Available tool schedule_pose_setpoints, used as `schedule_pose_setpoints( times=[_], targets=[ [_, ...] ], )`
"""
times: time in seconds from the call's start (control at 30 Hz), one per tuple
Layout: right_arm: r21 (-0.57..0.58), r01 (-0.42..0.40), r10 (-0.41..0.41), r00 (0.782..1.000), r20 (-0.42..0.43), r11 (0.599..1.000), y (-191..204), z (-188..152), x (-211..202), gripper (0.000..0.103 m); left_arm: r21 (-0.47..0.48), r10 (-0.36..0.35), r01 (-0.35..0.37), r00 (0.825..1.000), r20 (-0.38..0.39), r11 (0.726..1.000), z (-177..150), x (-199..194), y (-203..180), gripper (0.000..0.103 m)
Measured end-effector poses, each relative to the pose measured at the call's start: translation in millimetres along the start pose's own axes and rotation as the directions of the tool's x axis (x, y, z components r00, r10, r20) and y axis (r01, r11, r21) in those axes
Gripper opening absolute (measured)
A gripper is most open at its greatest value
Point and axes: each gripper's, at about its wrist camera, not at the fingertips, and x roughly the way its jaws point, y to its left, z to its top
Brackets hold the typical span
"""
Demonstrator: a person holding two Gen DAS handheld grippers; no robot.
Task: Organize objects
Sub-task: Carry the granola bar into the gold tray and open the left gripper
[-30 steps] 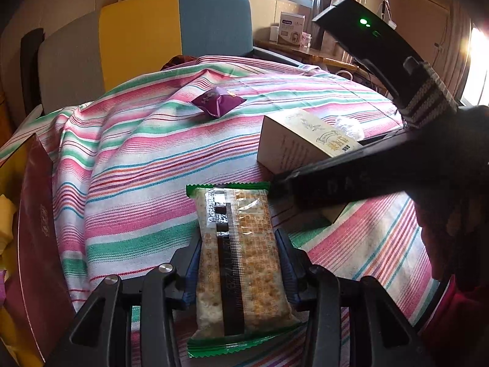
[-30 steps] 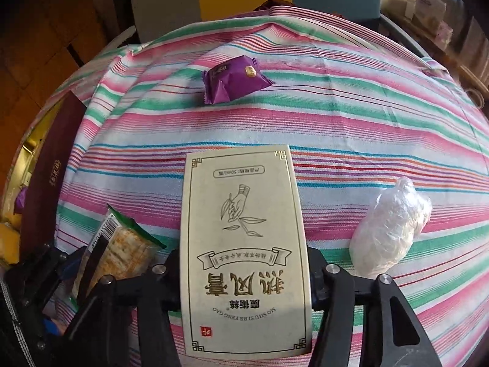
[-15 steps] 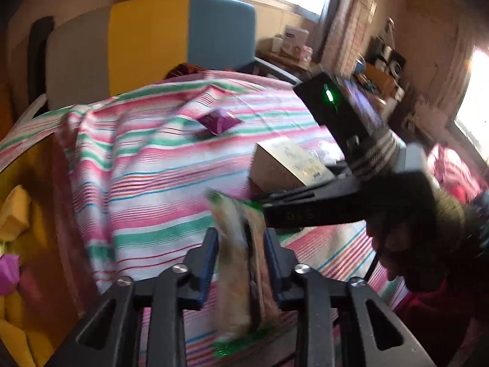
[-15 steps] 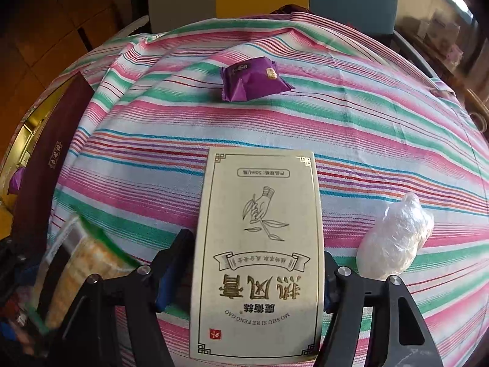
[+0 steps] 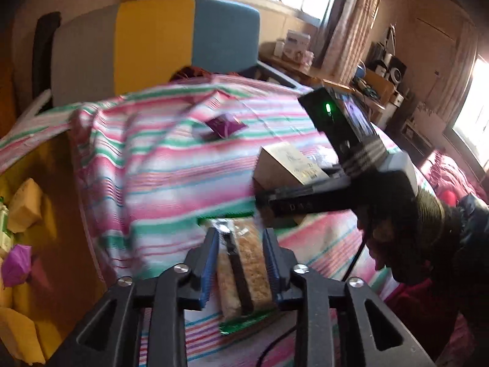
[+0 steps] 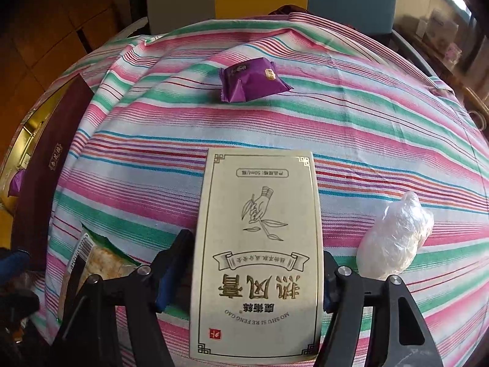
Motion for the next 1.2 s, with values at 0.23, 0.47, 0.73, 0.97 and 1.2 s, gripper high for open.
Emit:
schedule_pose_setpoints(
  times=[0.23, 0.47, 0.73, 0.97, 1.2],
  targets=[
    [0.057, -0.010, 0.010, 1.000, -0.004, 0.998, -12.8, 2.1, -3.9, 0.053, 0.082, 0.086, -0.074, 0.985, -0.153, 0.994, 3.3, 37.9, -8.0, 0.067],
    [0.043, -0.008, 0.008, 1.000, -0.005, 0.999, -12.8, 4.3, -3.2, 0.054, 0.092, 0.116, -0.096, 0.965, -0.237, 0.991, 6.8, 68.9, -6.3, 0.068],
    [0.025, -0.003, 0.003, 1.000, -0.003, 1.000, -10.9, 5.3, -1.7, 0.055, 0.131, 0.132, -0.114, 0.982, -0.134, 0.985, -3.2, 61.2, -7.4, 0.040],
    [0.013, 0.007, -0.007, 1.000, 0.008, 1.000, -8.8, 4.9, -1.1, 0.054, 0.081, 0.091, -0.087, 0.994, -0.055, 0.993, -1.0, 24.3, -0.3, 0.039],
    [-0.007, 0.024, -0.024, 0.999, 0.024, 1.000, -5.6, 3.4, -1.2, 0.054, 0.014, 0.184, -0.186, 0.977, 0.111, 0.982, 23.6, -51.6, 31.9, 0.039]
  ],
)
